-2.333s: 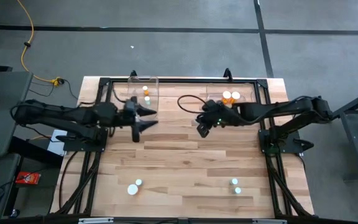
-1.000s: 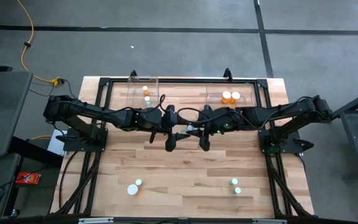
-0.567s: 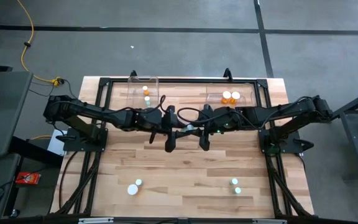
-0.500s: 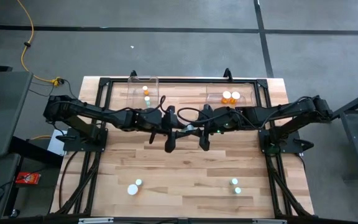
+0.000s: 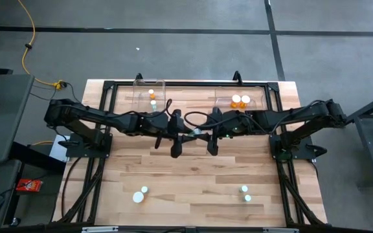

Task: Pick and place medicine bottles into bin by pill shape (circle, oval)
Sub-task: Put the blue pill bottle into the right transparent bin

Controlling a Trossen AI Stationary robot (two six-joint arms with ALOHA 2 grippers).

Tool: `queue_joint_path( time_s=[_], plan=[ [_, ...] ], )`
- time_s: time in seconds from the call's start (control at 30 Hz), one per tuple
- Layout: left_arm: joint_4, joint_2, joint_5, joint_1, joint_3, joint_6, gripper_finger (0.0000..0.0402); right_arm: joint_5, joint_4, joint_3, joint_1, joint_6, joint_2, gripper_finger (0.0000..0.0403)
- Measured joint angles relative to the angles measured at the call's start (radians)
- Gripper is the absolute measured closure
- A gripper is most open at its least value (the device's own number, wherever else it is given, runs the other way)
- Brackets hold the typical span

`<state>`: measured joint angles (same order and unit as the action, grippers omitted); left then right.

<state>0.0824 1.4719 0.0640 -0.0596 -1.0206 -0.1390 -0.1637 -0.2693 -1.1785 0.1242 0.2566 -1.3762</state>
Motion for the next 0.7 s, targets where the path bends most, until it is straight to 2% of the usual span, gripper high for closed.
queue_joint_path(
  time_s=[0.13,0.27,0.33,0.53,0.7],
  plan=[
    [-0.099,-0.045,0.021,-0.018,0.001,0.032,0.0314,-0.067,-0.026,-0.047,-0.001,-0.017,0.0,0.02],
    [-0.222,-0.133,0.075,-0.043,0.001,0.056,0.0314,-0.194,-0.057,-0.12,-0.002,-0.108,0.001,0.0142],
    [-0.267,-0.192,0.113,-0.053,0.0,0.063,0.0314,-0.218,-0.062,-0.151,-0.006,-0.155,0.002,0.0123],
    [-0.318,-0.4,0.209,-0.059,0.0,0.062,0.0314,-0.197,-0.053,-0.171,-0.026,-0.173,0.002,0.0107],
    [-0.274,-0.543,0.216,-0.037,0.022,0.048,0.0314,-0.136,-0.009,-0.093,-0.033,-0.13,0.002,0.0107]
  ],
)
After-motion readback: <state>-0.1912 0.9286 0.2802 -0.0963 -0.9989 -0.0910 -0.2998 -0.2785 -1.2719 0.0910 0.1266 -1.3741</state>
